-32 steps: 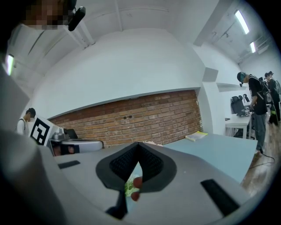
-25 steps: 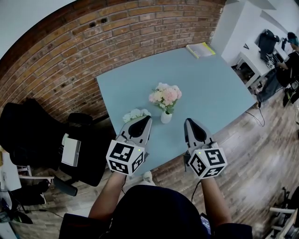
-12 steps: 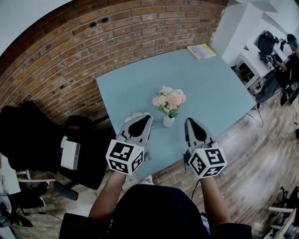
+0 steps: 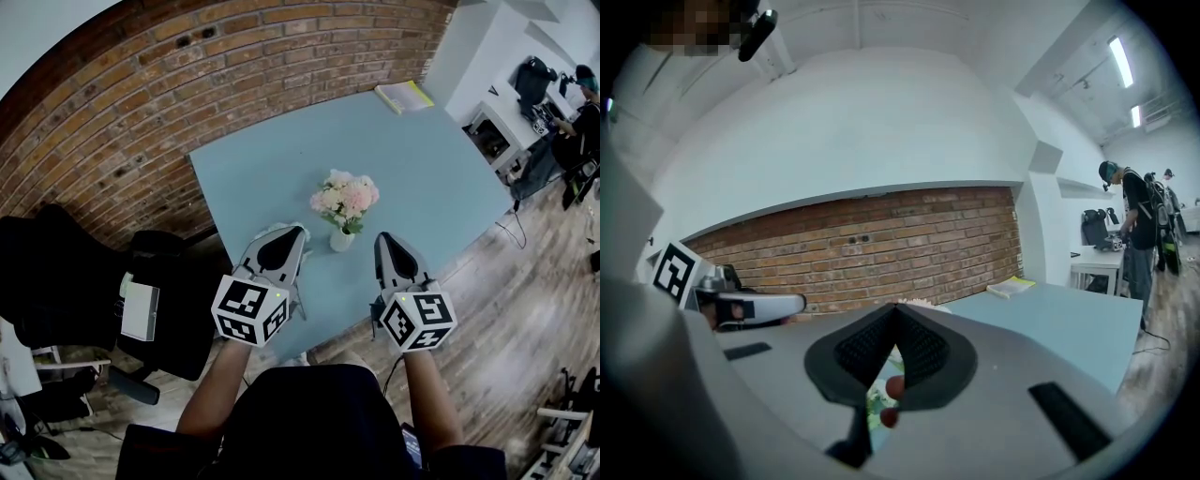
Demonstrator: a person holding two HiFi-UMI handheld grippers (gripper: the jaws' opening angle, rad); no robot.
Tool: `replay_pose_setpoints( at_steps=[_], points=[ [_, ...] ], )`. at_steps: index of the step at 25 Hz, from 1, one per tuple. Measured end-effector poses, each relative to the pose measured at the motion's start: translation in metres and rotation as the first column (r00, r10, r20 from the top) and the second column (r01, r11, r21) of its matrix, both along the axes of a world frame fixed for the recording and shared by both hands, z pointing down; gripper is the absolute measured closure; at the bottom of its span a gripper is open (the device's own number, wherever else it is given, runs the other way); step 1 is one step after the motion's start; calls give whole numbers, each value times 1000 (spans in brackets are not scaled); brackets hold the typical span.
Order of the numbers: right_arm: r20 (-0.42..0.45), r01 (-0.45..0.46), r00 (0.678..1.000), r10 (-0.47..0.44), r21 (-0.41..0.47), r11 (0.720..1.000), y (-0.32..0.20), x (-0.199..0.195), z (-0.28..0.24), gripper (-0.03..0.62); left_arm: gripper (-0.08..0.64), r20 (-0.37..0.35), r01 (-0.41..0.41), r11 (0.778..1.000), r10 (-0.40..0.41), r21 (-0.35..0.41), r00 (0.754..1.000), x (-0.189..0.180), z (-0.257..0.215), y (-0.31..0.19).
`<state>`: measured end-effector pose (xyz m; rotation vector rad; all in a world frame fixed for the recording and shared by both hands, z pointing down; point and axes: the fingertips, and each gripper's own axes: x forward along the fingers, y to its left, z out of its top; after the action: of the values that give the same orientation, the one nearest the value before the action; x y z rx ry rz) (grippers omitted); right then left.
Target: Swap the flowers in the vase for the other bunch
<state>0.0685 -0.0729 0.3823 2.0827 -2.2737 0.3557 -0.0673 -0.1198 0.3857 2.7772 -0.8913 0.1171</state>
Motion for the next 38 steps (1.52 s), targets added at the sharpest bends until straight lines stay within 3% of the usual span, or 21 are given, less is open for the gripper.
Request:
replay_pose_setpoints(
  at_steps=[14, 30, 38],
  points=[
    [-29, 26, 999, -27, -38, 999, 3, 3, 14, 580, 560, -17, 67, 997, -67, -35, 998, -11, 4, 1],
    [13, 126, 992, -126, -86, 988, -20, 30, 47, 572, 560, 8, 106, 994, -106, -14, 994, 25, 4, -5],
    [27, 206, 979, -204, -108, 973, -35, 31, 68, 373, 560, 29, 136, 990, -136, -26, 990, 37, 13, -11]
  ],
)
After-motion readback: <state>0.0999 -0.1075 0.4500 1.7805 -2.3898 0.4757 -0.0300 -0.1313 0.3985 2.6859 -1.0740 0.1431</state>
